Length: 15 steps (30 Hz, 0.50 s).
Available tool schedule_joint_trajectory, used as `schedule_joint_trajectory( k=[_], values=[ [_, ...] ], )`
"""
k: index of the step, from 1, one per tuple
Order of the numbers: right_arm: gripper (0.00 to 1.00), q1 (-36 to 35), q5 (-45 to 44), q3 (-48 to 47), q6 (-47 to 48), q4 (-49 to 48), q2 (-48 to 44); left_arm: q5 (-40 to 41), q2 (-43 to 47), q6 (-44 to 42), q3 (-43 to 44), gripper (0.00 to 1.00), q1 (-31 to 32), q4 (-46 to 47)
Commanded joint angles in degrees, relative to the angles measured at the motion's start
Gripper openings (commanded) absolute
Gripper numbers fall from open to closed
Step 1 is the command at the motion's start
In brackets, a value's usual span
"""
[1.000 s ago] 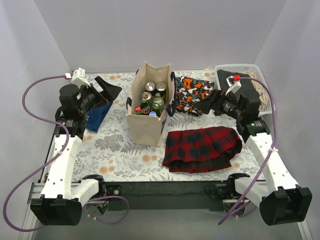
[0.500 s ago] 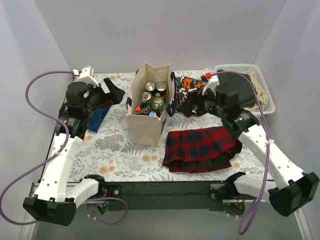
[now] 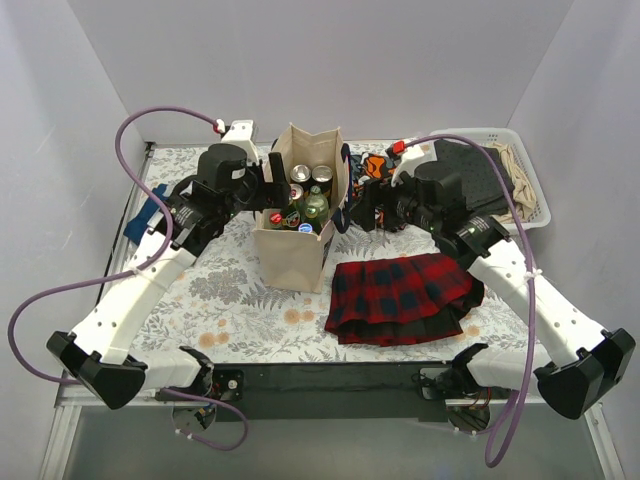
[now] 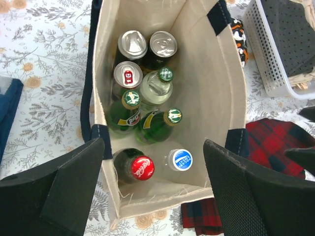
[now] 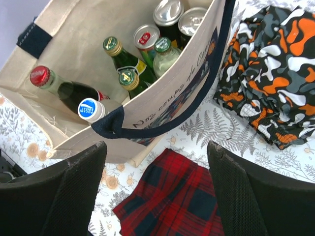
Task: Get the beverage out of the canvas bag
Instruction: Take out the drink from the canvas bag.
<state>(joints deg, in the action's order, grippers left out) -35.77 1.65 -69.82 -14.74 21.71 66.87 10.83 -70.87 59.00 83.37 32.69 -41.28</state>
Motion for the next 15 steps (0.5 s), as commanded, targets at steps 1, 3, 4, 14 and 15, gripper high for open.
schedule_joint_trajectory(
  k=[1,3,4,14,15],
  values=[
    [0.87,-0.88,-0.25,-3.04,1.21,-0.09,1.15,4.03,-1.37,-2.14,4.25,0.8,2.29,-6.18],
    [0.86,-1.23,0.63,-3.56,1.38,-0.09,2.12,2.63,-2.16,-2.49,5.04,0.8,2.91,-6.71],
    [0.85,-1.23,0.63,-3.74,1.47,-0.09,2.38,2.18,-2.43,-2.75,5.39,0.8,2.91,-7.06],
    [0.85,-2.29,-1.38,-2.52,-0.37,-3.78,1.51,-1.68,-3.57,-4.33,6.54,0.79,3.7,-8.29],
    [0.85,-2.2,-1.39,-1.73,-0.98,-4.66,0.81,-2.3,-3.83,-4.51,6.45,0.79,3.7,-8.82]
  ],
)
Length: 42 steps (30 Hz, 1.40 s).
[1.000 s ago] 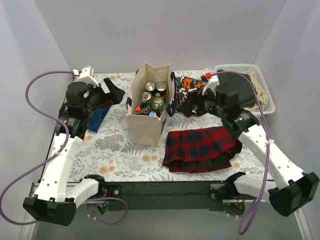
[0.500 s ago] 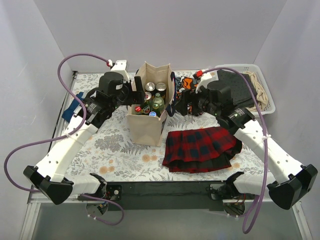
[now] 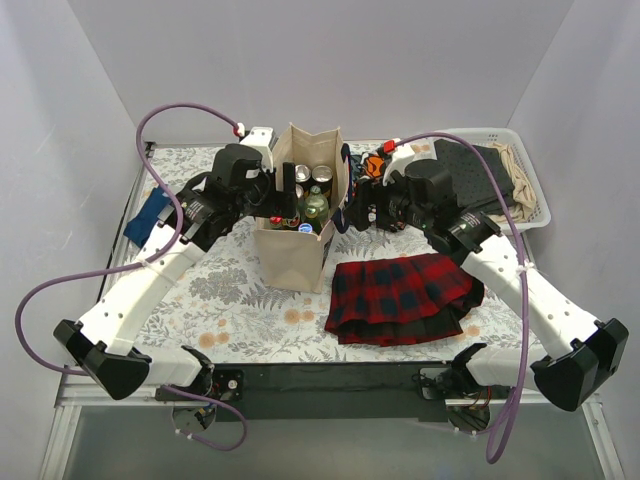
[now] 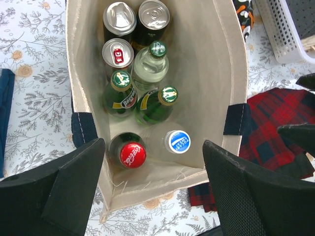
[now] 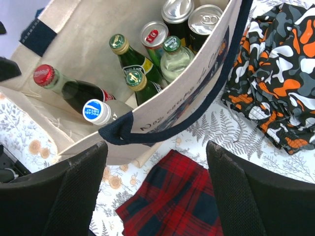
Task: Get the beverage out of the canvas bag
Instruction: Take out the drink from the canvas bag.
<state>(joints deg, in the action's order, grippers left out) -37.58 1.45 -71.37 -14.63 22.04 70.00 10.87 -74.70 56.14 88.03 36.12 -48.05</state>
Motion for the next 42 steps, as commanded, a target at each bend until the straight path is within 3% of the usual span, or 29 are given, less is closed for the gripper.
schedule_joint_trajectory(
  k=[1,6,26,31,39,42],
  values=[
    [0.85,-0.39,-1.19,0.53,-1.36,-6.56,-2.67,-2.96,-0.62,-1.73,1.53,0.79,0.27,-2.22],
    [0.86,-0.47,-1.19,2.38,-1.8,-7.72,-1.97,-1.74,-2.38,-2.26,0.48,0.74,0.88,-4.06],
    [0.87,-0.39,-0.05,2.55,-2.59,-7.98,2.07,3.54,-3.88,-1.65,-4.71,0.73,0.97,-6.27],
    [0.86,-0.39,1.01,2.29,-2.42,-7.98,2.51,2.66,-4.05,-1.56,-5.67,0.69,0.97,-5.47],
    [0.86,-0.39,1.18,2.91,-1.89,-7.89,2.78,2.57,-4.67,-1.56,-7.26,0.48,0.97,-3.98],
    [0.86,-0.47,1.01,3.08,-1.8,-7.72,2.78,2.49,-4.76,-1.38,-7.43,0.48,0.97,-4.06]
  ],
)
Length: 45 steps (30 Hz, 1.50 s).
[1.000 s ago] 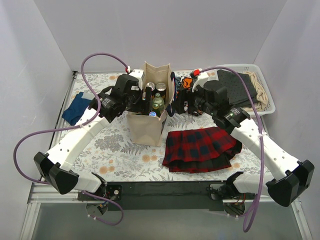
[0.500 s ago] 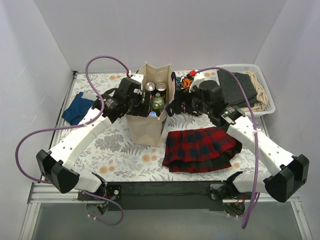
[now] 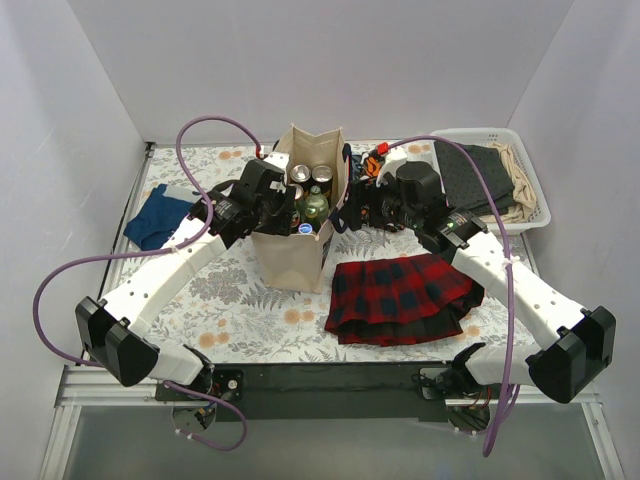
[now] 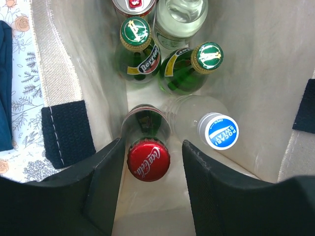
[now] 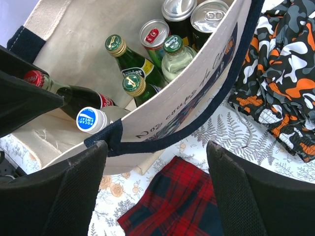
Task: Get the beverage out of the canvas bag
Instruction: Take out the drink from the canvas bag.
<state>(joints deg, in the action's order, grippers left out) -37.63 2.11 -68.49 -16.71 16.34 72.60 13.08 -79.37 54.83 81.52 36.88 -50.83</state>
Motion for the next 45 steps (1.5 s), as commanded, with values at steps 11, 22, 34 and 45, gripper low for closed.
schedule_joint_trajectory(
  k=[11,22,34,45],
  values=[
    [0.87,-0.43,0.09,0.37,0.63,-1.75,0.0,0.89,0.01,0.1,-1.54,0.26,0.21,-0.59],
    [0.87,-0.34,-0.26,0.46,0.63,-1.66,-0.09,1.07,0.01,0.19,-2.06,0.0,0.21,-0.68],
    [0.87,-0.34,-0.44,-0.07,0.98,-1.48,0.26,3.27,5.36,1.68,-0.22,0.0,0.21,4.94],
    [0.87,-0.26,-0.53,-0.24,1.24,-1.4,0.17,4.41,9.24,2.65,-1.09,0.0,0.21,9.78]
  ],
)
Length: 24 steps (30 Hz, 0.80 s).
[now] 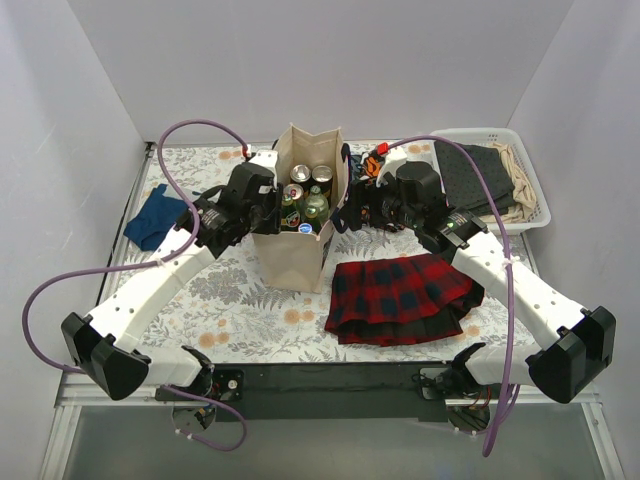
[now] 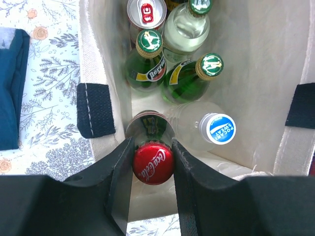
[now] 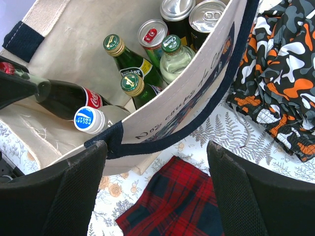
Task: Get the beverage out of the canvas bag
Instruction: Take out the drink from the canvas bag.
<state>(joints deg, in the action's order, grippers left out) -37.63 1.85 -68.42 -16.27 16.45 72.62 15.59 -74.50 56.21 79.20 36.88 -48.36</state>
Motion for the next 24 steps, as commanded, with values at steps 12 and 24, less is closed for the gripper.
schedule_joint_trajectory(
  k=[12,24],
  values=[
    [0.88,-0.34,-1.32,0.75,1.07,-1.42,-0.02,3.39,4.8,3.3,-0.45,0.0,0.21,10.91],
    [0.88,0.1,-1.58,2.15,1.42,-1.07,-0.29,3.03,1.03,3.47,-3.26,0.01,0.21,10.83]
  ],
)
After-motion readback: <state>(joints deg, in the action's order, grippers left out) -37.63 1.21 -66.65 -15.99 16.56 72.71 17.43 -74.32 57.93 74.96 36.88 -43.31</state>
